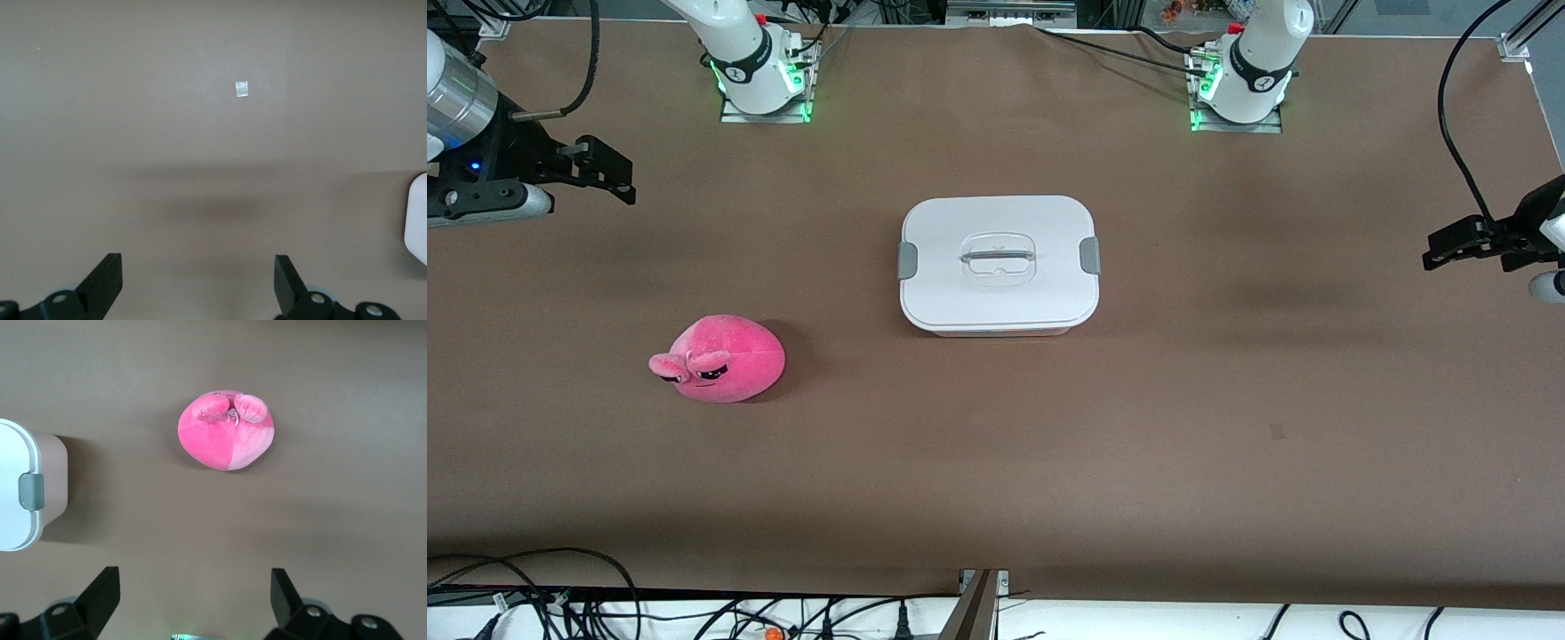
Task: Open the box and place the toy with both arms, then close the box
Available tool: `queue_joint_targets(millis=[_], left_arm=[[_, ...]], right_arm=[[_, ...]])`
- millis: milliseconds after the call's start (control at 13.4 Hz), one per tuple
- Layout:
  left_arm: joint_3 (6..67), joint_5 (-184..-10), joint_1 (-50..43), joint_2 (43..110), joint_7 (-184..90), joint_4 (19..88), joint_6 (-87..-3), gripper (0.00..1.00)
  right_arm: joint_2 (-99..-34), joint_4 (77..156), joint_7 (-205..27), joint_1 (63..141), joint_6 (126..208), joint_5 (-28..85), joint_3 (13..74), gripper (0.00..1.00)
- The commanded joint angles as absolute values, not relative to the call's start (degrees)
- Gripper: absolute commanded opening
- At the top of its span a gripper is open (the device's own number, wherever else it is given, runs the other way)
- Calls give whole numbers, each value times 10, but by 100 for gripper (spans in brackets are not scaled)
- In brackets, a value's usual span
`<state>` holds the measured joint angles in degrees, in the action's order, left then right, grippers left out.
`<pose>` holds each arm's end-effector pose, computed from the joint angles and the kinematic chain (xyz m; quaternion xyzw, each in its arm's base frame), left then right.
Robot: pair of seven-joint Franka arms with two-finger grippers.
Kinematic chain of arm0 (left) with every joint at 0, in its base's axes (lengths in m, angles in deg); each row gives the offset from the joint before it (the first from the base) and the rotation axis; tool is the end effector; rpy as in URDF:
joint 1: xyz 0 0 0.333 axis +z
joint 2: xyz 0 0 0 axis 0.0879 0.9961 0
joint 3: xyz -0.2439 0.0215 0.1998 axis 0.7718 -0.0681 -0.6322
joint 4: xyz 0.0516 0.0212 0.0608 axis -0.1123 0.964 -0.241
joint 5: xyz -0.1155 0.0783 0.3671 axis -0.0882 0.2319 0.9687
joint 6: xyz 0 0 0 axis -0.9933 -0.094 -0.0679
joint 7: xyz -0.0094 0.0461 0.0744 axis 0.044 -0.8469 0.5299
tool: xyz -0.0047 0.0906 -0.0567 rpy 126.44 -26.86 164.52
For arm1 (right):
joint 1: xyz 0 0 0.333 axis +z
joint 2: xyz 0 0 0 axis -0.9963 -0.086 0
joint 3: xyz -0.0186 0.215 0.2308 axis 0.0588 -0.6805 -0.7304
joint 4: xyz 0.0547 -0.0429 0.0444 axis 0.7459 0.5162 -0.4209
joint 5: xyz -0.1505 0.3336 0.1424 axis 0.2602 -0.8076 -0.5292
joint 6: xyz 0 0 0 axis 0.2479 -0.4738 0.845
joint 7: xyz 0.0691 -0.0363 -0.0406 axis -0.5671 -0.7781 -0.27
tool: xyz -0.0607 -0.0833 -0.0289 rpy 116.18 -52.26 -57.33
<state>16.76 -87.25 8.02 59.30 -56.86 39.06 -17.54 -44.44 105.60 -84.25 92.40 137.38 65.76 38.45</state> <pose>0.5950 0.0452 0.5796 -0.9993 -0.0058 0.0366 0.0046 0.5506 0.0663 0.6244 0.9976 0.0637 -0.0265 0.0041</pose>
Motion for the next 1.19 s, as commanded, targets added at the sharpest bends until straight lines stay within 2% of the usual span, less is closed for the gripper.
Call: queue_joint_targets(millis=[0, 671, 1119], left_arm=[[167, -884, 82, 597, -573, 384, -177, 100], [173, -880, 68, 605, -566, 372, -171, 100], [199, -888, 9, 629, -573, 371, -168, 100]], right_arm=[[-444, 1050, -857, 924, 1368, 662, 387, 100], [-441, 1050, -862, 924, 1367, 662, 389, 100], [-442, 1050, -862, 924, 1365, 662, 388, 100]])
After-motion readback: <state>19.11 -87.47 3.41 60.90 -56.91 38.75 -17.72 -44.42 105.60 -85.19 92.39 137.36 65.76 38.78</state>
